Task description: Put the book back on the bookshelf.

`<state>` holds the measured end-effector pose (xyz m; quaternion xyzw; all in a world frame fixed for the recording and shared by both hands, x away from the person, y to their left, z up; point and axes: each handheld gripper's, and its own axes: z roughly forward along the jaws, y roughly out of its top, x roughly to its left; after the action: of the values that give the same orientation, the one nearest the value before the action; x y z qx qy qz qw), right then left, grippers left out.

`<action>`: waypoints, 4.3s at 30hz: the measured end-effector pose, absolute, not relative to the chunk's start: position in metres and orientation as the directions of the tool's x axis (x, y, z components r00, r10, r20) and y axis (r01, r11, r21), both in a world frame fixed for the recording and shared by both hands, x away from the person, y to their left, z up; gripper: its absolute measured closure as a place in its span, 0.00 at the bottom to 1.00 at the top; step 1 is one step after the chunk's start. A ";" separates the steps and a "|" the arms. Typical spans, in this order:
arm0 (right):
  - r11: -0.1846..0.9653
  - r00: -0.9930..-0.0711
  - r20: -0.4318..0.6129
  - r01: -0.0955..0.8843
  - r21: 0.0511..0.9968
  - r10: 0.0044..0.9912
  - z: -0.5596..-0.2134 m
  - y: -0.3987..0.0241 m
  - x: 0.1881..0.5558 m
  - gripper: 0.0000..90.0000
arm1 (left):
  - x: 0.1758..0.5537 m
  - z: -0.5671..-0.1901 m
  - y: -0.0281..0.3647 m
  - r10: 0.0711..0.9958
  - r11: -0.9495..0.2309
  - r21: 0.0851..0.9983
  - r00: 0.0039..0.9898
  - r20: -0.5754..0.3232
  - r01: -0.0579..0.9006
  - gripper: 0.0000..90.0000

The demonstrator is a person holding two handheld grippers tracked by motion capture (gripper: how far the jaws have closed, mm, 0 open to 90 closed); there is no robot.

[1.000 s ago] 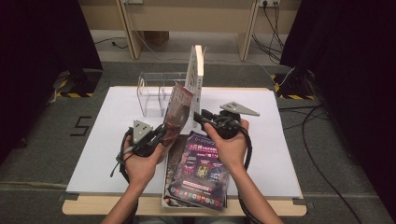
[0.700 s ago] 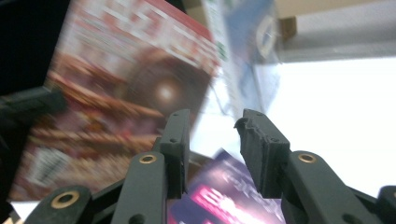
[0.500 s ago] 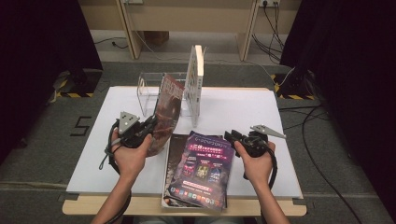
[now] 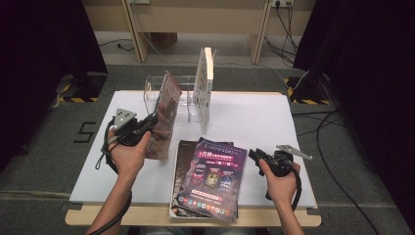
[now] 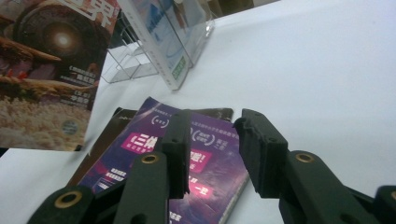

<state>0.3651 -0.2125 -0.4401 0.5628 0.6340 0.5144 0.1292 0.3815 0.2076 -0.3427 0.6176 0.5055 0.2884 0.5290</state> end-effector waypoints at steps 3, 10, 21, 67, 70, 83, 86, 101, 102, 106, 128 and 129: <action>-0.165 -0.325 0.417 0.587 0.792 0.849 -0.444 -0.215 0.364 0.72 | 0.385 -0.342 0.209 0.928 0.077 0.943 0.322 -0.186 0.322 0.94; -0.161 -0.319 0.412 0.591 0.791 0.853 -0.447 -0.217 0.365 0.73 | 0.400 -0.333 0.205 0.928 0.067 0.940 0.325 -0.182 0.336 0.94; -0.164 -0.309 0.419 0.604 0.780 0.854 -0.453 -0.218 0.366 0.73 | 0.457 -0.310 0.194 0.932 0.108 0.942 0.297 -0.207 0.318 0.94; -0.113 -0.334 0.402 0.632 0.767 0.853 -0.471 -0.213 0.371 0.72 | 0.494 -0.369 0.215 0.967 0.096 0.951 0.197 -0.159 0.294 0.90; -0.116 -0.333 0.407 0.637 0.762 0.850 -0.472 -0.213 0.371 0.71 | 0.499 -0.366 0.220 0.952 0.145 0.927 0.205 -0.226 0.347 0.83; -0.112 -0.333 0.425 0.662 0.741 0.842 -0.476 -0.213 0.374 0.69 | 0.541 -0.351 0.227 0.915 0.248 0.860 0.185 -0.360 0.446 0.76; -0.115 -0.331 0.430 0.665 0.737 0.840 -0.476 -0.214 0.374 0.68 | 0.549 -0.348 0.226 0.912 0.247 0.847 0.182 -0.367 0.471 0.77; -0.115 -0.327 0.432 0.671 0.732 0.840 -0.477 -0.214 0.373 0.68 | 0.542 -0.336 0.216 0.906 0.205 0.866 0.245 -0.344 0.457 0.93; -0.115 -0.327 0.430 0.669 0.734 0.841 -0.477 -0.214 0.373 0.68 | 0.540 -0.333 0.213 0.912 0.185 0.881 0.257 -0.318 0.436 0.93; -0.121 -0.326 0.435 0.668 0.734 0.840 -0.477 -0.215 0.374 0.68 | 0.533 -0.315 0.201 0.929 0.132 0.936 0.288 -0.232 0.328 0.93; -0.117 -0.336 0.429 0.657 0.744 0.839 -0.477 -0.217 0.372 0.69 | 0.529 -0.348 0.191 0.952 0.041 0.968 0.284 -0.113 0.250 0.90; -0.118 -0.336 0.428 0.656 0.746 0.839 -0.476 -0.217 0.372 0.69 | 0.527 -0.346 0.194 0.949 0.056 0.962 0.286 -0.135 0.269 0.88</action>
<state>0.3716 -0.2171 -0.4759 0.5686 0.6574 0.4854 0.0946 0.5269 0.1938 -0.3462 0.6061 0.5022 0.3235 0.5251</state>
